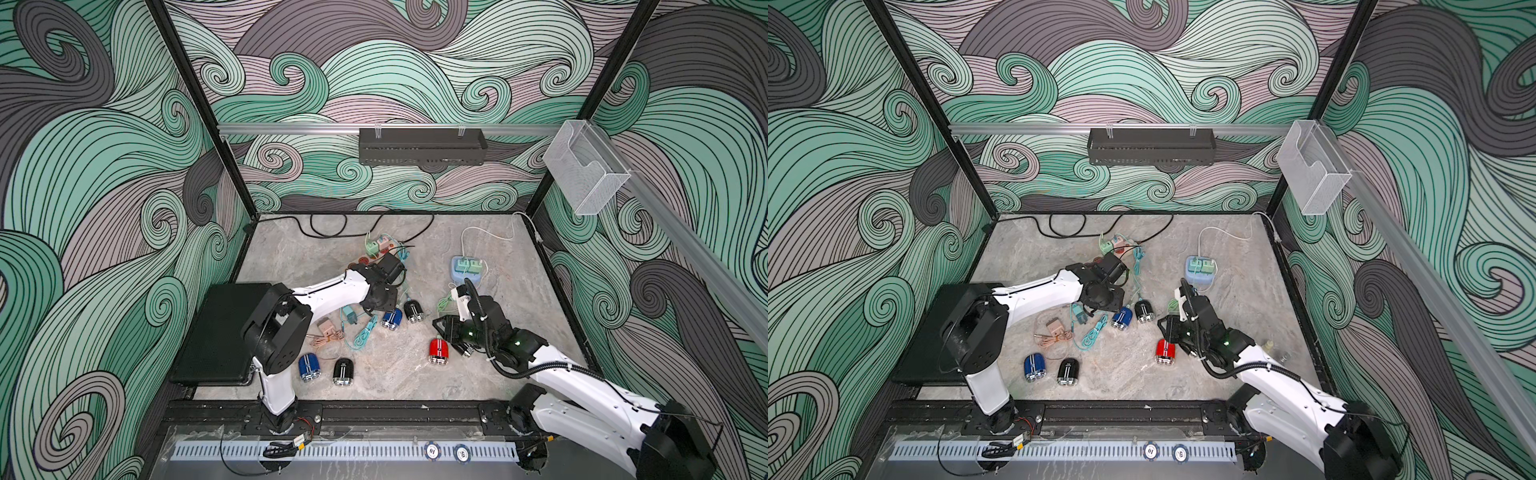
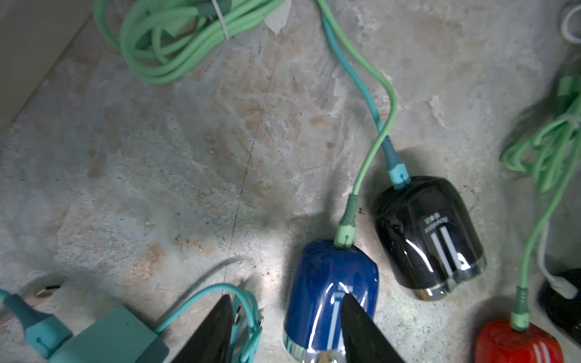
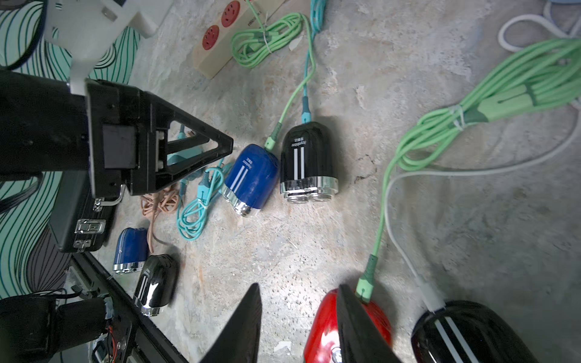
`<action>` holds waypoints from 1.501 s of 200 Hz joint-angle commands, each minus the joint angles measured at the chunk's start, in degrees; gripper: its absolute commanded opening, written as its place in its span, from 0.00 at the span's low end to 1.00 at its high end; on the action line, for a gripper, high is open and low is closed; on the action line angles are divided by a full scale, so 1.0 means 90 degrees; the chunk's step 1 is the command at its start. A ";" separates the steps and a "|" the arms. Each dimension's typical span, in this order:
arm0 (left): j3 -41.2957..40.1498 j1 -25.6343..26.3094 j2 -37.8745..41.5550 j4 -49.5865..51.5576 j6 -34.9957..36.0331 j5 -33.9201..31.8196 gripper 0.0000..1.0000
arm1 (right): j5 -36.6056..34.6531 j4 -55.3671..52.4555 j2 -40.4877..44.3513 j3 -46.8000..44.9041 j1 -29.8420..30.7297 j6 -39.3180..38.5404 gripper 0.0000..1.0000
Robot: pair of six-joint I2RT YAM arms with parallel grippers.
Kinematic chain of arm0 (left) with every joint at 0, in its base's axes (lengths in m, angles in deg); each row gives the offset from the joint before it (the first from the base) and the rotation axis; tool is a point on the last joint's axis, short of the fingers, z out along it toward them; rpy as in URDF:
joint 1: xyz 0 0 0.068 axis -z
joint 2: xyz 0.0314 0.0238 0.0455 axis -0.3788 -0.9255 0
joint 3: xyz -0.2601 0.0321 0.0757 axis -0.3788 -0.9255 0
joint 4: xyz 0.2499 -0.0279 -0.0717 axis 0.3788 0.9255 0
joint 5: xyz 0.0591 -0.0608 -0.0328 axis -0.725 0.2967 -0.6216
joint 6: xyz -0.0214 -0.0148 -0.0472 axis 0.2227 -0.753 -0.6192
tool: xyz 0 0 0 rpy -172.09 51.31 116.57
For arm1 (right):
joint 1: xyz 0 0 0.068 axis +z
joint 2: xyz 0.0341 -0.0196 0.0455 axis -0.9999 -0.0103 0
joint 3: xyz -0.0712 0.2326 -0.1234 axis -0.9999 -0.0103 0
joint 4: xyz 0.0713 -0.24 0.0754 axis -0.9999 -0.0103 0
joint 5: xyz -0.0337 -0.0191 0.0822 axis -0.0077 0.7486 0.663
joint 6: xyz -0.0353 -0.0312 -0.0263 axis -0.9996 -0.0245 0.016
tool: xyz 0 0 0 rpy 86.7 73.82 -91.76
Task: Unplug the electric shaver
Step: Pick up the electric shaver from the center of the board.
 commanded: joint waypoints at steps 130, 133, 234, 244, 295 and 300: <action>0.0818 0.0577 -0.0682 0.0862 -0.0123 -0.0184 0.66 | -0.0122 -0.0121 0.0306 -0.0230 -0.0078 0.0012 0.46; 0.0788 0.0593 -0.0648 0.0846 -0.0131 -0.0199 0.67 | -0.0113 -0.0104 0.0300 -0.0239 -0.0080 0.0017 0.46; 0.0786 0.0880 -0.0939 0.1367 -0.0507 -0.0736 0.69 | 0.0023 0.0059 0.0219 -0.0231 -0.0082 0.0078 0.48; 0.0874 0.0882 -0.1019 0.1358 -0.0543 -0.0761 0.69 | 0.0009 0.0029 0.0250 -0.0230 -0.0082 0.0072 0.48; 0.1141 0.0886 -0.1448 0.1241 -0.0598 -0.0622 0.69 | 0.0008 0.0003 0.0305 -0.0267 -0.0078 0.0076 0.49; 0.1121 0.0883 -0.1453 0.1213 -0.0597 -0.0621 0.69 | 0.0006 -0.0002 0.0301 -0.0269 -0.0078 0.0079 0.48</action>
